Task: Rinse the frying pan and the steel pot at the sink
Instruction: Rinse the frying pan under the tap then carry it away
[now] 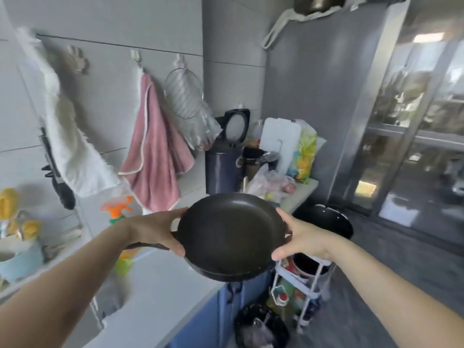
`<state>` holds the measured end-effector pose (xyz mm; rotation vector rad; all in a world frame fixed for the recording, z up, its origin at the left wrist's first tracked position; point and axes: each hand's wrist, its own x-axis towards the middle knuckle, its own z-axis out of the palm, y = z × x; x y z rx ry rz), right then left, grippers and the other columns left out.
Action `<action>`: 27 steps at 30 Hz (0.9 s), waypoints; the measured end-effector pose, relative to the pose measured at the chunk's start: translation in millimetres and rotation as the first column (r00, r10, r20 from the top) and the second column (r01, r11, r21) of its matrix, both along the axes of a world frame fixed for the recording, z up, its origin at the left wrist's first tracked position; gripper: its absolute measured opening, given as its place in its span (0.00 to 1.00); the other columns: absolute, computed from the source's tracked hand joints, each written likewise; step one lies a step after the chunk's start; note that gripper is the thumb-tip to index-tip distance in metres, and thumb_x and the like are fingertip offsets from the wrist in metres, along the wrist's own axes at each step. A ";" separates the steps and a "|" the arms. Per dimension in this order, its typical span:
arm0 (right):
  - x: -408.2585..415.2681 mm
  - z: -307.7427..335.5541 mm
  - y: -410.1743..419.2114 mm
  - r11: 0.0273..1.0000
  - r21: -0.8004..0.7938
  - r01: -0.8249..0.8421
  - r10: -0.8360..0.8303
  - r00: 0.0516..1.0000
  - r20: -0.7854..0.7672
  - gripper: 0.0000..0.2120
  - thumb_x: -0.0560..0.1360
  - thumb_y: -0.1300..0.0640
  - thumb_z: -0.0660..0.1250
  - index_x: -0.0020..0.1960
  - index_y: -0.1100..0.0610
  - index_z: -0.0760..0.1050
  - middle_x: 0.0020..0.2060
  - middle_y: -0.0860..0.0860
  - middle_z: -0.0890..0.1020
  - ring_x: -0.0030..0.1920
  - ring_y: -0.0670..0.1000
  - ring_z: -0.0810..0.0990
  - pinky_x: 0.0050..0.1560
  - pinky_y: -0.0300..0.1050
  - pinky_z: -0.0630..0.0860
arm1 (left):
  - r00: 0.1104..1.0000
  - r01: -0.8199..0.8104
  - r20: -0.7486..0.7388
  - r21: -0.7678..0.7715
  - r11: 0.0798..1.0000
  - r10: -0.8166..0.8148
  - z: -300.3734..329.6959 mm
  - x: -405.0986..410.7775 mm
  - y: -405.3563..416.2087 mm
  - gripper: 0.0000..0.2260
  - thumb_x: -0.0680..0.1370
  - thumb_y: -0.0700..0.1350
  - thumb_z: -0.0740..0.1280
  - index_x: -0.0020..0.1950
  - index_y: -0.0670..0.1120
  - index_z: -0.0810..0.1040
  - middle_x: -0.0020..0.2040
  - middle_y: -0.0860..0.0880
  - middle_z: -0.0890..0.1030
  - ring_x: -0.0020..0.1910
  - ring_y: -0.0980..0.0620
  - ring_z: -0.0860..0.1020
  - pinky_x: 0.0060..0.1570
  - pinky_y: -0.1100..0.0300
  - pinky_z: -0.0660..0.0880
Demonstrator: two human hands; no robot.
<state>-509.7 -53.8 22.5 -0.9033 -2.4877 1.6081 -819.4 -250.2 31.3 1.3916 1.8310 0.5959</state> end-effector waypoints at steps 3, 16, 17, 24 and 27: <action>84.4 4.4 28.8 0.989 0.024 0.144 -0.145 0.989 0.039 0.57 0.62 0.60 0.81 0.75 0.37 0.48 0.59 0.38 0.77 0.61 0.42 0.76 0.64 0.39 0.71 | 0.989 0.149 -0.012 -0.026 0.988 -0.150 -0.1 58.6 73.6 0.42 0.64 0.41 0.81 0.69 0.68 0.65 0.55 0.68 0.80 0.53 0.65 0.79 0.61 0.61 0.74; 365.1 2.4 125.5 0.724 0.100 0.683 -0.689 0.723 0.053 0.64 0.56 0.47 0.83 0.78 0.38 0.43 0.69 0.47 0.70 0.67 0.48 0.71 0.71 0.48 0.67 | 0.676 0.735 -0.059 -0.032 0.678 -0.735 4.2 306.2 403.0 0.46 0.63 0.46 0.82 0.71 0.71 0.61 0.67 0.67 0.72 0.69 0.65 0.68 0.73 0.55 0.63; 383.3 1.4 129.8 0.692 0.104 0.715 -0.721 0.691 0.050 0.64 0.55 0.45 0.84 0.77 0.36 0.44 0.68 0.46 0.71 0.66 0.47 0.72 0.71 0.49 0.68 | 0.649 0.759 -0.056 -0.032 0.651 -0.759 4.7 327.1 425.6 0.46 0.63 0.46 0.82 0.71 0.71 0.61 0.68 0.66 0.72 0.70 0.63 0.69 0.74 0.52 0.62; 508.8 2.0 131.6 0.463 0.061 0.884 -0.885 0.465 -0.019 0.44 0.64 0.57 0.80 0.65 0.28 0.58 0.60 0.41 0.75 0.59 0.43 0.76 0.66 0.46 0.71 | 0.400 0.908 -0.091 -0.097 0.408 -0.912 6.6 510.5 541.2 0.45 0.65 0.40 0.81 0.63 0.74 0.56 0.59 0.77 0.68 0.65 0.67 0.69 0.69 0.66 0.63; 564.3 -3.7 137.0 0.360 0.055 0.931 -0.932 0.362 -0.033 0.44 0.65 0.60 0.79 0.67 0.31 0.60 0.59 0.43 0.75 0.59 0.45 0.76 0.65 0.47 0.73 | 0.327 0.935 -0.103 -0.106 0.338 -0.939 1.3 594.3 573.5 0.50 0.65 0.44 0.81 0.71 0.67 0.49 0.68 0.66 0.63 0.70 0.61 0.63 0.73 0.60 0.60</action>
